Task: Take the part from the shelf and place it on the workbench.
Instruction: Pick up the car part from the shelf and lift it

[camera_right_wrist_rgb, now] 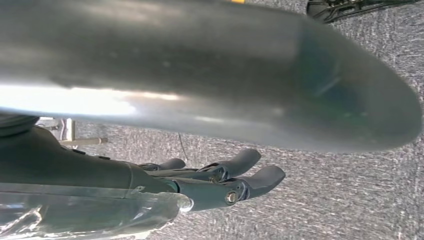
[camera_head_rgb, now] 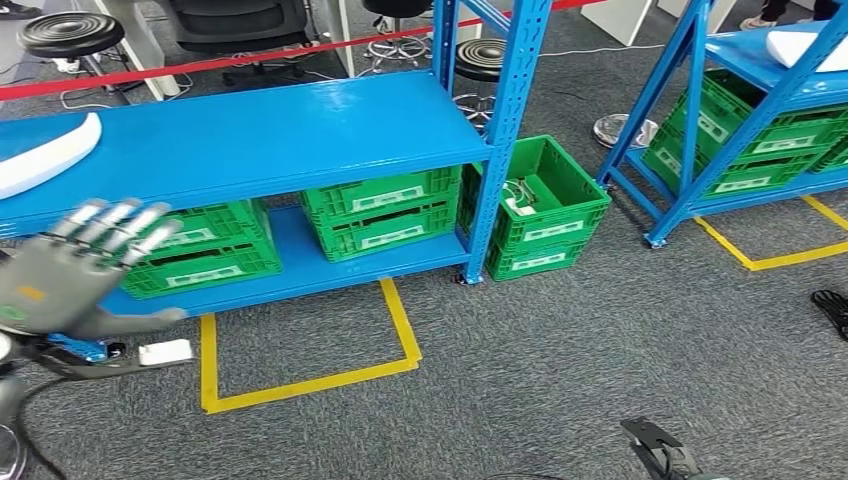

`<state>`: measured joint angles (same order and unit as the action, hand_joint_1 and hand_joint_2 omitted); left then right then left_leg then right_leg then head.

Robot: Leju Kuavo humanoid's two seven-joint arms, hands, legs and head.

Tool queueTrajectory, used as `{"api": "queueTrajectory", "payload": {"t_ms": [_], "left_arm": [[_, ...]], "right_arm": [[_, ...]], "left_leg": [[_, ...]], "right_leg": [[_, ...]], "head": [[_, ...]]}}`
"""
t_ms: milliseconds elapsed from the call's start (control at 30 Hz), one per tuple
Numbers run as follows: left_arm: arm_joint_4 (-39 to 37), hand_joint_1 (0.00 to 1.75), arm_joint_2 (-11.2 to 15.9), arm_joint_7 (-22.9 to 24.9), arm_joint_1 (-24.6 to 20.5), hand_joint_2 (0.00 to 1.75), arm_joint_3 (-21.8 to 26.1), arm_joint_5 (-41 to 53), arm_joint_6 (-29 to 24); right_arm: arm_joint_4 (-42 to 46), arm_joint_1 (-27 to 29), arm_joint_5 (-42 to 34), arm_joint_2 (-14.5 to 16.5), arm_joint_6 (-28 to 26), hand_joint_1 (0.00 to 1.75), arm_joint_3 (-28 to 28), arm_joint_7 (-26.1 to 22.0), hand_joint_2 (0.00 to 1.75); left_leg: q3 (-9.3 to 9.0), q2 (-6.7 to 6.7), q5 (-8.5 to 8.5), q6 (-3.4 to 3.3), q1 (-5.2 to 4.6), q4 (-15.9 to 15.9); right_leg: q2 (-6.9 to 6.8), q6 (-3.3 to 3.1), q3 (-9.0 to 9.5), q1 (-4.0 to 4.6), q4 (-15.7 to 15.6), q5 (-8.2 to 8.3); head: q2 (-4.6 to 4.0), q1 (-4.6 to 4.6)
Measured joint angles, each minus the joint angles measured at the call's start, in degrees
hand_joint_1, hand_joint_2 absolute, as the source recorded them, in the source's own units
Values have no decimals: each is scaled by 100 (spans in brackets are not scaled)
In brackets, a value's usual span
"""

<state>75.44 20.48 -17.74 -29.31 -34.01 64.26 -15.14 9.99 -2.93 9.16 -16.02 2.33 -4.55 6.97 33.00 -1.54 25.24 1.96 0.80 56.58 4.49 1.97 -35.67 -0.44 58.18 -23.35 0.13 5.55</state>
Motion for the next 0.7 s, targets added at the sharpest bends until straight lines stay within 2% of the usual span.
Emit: {"api": "queueTrajectory", "payload": {"t_ms": [133, 267, 400, 700], "left_arm": [[-589, 0, -343, -5, -27, 0, -173, -802, 764], [-1208, 0, -520, 527, -240, 0, -194, -1000, 1318], [-1671, 0, -609, 953, -466, 0, -196, -896, 1436], [-2013, 0, -701, 1023, -580, 0, -201, -838, 1454]], "right_arm": [[0, 8, -28, 0, 26, 0, 40, 63, 0], [0, 20, -60, 0, 34, 0, 104, 104, 0], [0, 45, -90, 0, 33, 0, 171, 119, 0], [0, 64, -94, 0, 33, 0, 221, 121, 0]], "left_leg": [[1, 0, 0, -1, -4, 0], [4, 0, -2, -2, -5, 0], [4, 0, -3, -2, -5, 0], [10, 0, -1, -5, -6, 0]], "right_leg": [[0, 0, -3, -5, 0, 0], [1, 0, -6, -5, 0, 1], [1, 1, -8, -5, 1, 2], [1, 2, -12, -7, 1, 0]], "head": [[0, -1], [0, -1], [0, -2], [0, -1]]}}
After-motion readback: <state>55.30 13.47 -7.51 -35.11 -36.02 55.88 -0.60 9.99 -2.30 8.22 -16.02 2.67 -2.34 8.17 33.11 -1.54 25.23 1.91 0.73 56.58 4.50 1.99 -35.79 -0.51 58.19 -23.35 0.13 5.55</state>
